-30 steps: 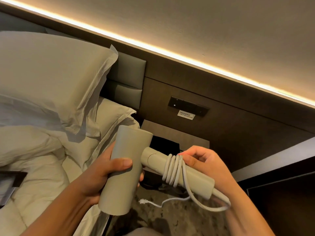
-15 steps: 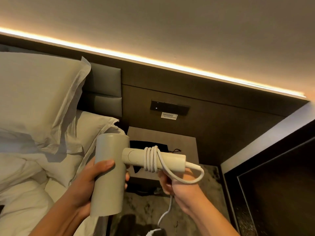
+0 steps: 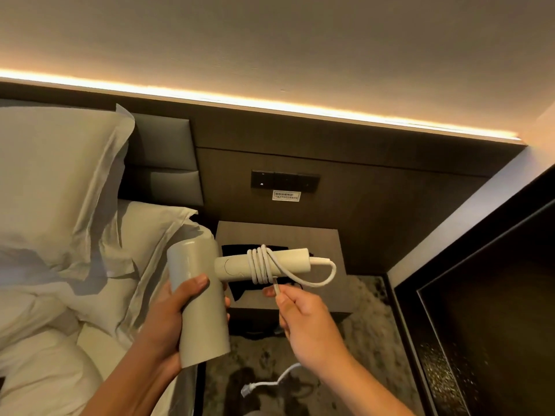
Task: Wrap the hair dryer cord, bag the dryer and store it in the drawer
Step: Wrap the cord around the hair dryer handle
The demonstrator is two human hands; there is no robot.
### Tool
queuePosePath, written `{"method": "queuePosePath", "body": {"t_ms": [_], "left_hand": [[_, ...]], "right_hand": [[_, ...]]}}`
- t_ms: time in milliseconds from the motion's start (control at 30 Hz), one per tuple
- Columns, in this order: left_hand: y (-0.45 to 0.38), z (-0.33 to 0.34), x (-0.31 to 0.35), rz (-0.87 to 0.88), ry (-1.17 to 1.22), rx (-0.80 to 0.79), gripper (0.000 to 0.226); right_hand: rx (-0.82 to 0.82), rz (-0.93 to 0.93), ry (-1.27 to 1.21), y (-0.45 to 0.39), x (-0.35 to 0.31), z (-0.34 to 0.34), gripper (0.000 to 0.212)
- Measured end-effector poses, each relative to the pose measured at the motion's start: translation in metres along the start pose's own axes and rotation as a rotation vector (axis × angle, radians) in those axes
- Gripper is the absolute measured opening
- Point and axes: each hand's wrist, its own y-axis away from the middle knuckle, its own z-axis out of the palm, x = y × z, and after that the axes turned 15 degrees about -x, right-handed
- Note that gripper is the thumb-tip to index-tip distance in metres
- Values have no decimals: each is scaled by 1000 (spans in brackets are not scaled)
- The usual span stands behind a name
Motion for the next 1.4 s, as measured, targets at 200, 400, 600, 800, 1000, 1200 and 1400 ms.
{"method": "queuePosePath", "body": {"t_ms": [200, 400, 600, 800, 1000, 1200, 1400], "left_hand": [[-7, 17, -5, 107, -169, 136, 65], [-11, 32, -15, 178, -414, 260, 56], [-17, 51, -29, 146, -715, 230, 87], [-25, 86, -42, 127, -828, 144, 89], [-31, 120, -47, 123, -862, 82, 88], [-32, 144, -56, 132, -806, 4, 79], [-32, 157, -64, 144, -765, -46, 75]], "right_hand": [[-15, 6, 65, 12, 4, -16, 22], [-42, -2, 57, 27, 11, -38, 22], [-50, -9, 149, 35, 19, -88, 27], [-81, -24, 145, 44, 25, -139, 32], [-122, -53, 216, 50, 19, -183, 35], [-23, -236, 509, 54, 10, -215, 22], [-57, -289, 529, 55, 12, -236, 15]]}}
